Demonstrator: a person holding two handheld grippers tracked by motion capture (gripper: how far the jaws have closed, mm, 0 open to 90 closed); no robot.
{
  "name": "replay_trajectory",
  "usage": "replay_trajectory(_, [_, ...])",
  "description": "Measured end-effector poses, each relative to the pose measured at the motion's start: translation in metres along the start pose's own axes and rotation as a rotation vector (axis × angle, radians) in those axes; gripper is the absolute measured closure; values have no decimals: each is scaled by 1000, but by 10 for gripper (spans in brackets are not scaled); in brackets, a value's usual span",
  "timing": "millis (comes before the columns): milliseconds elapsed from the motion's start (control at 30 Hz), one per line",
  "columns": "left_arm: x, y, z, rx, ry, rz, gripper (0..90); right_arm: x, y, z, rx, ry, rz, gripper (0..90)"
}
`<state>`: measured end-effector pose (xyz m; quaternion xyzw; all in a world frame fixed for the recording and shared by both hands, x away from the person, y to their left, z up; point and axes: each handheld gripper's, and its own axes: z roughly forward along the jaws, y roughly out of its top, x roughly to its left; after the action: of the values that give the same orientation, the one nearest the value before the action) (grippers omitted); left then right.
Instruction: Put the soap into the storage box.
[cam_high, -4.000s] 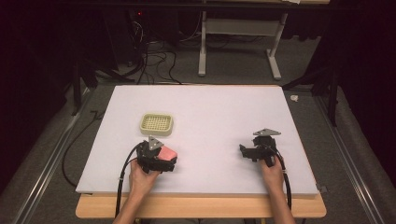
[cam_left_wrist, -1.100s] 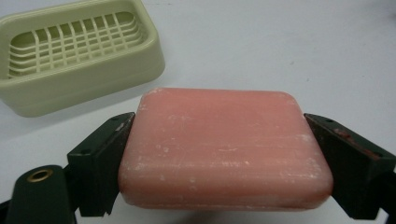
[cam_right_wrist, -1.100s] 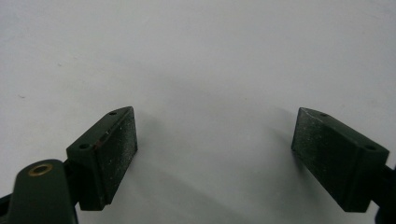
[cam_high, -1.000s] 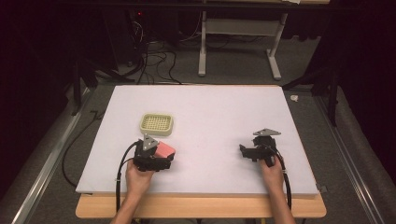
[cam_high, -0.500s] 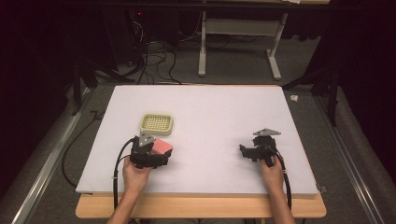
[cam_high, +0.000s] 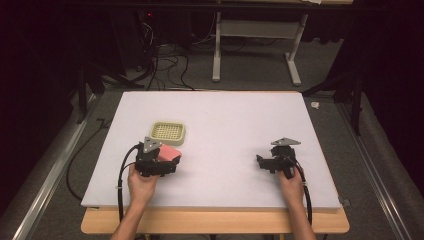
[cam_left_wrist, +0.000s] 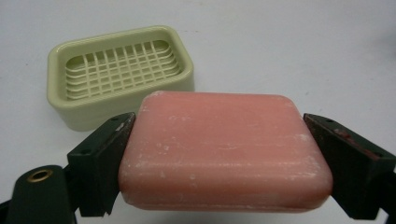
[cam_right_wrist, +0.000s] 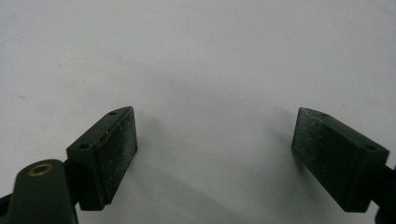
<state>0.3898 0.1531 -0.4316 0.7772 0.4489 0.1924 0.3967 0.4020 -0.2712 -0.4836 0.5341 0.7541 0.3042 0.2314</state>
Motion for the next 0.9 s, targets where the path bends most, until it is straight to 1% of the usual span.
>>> replay_trajectory(167, [4, 1, -1, -1, 6, -11, 140, 0, 0, 0, 0, 0, 0, 148])
replay_trajectory(267, [6, 3, -1, 2, 11, -8, 140, 0, 0, 0, 0, 0, 0, 148])
replay_trajectory(467, [9, 9, -2, -4, 16, -15, 140, 0, 0, 0, 0, 0, 0, 148])
replay_trajectory(567, [12, 11, -3, -3, 11, -24, 140, 0, 0, 0, 0, 0, 0, 148])
replay_trajectory(633, [14, 13, -3, 1, 20, -22, 140, 0, 0, 0, 0, -1, -1, 147])
replay_trajectory(733, [17, 17, -3, -4, 19, -34, 140, 0, 0, 0, 0, -1, 0, 148])
replay_trajectory(800, [18, 20, -3, -4, 20, -34, 140, 0, 0, 0, 0, -1, -1, 148])
replay_trajectory(833, [19, 21, -2, -10, 18, -41, 140, 0, 0, 0, 0, -1, -1, 148])
replay_trajectory(867, [20, 22, -1, -6, 12, -44, 140, 0, 0, 0, 0, -1, -1, 148])
replay_trajectory(900, [21, 24, 0, -10, 18, -38, 140, 0, 0, 0, 0, 0, -1, 148])
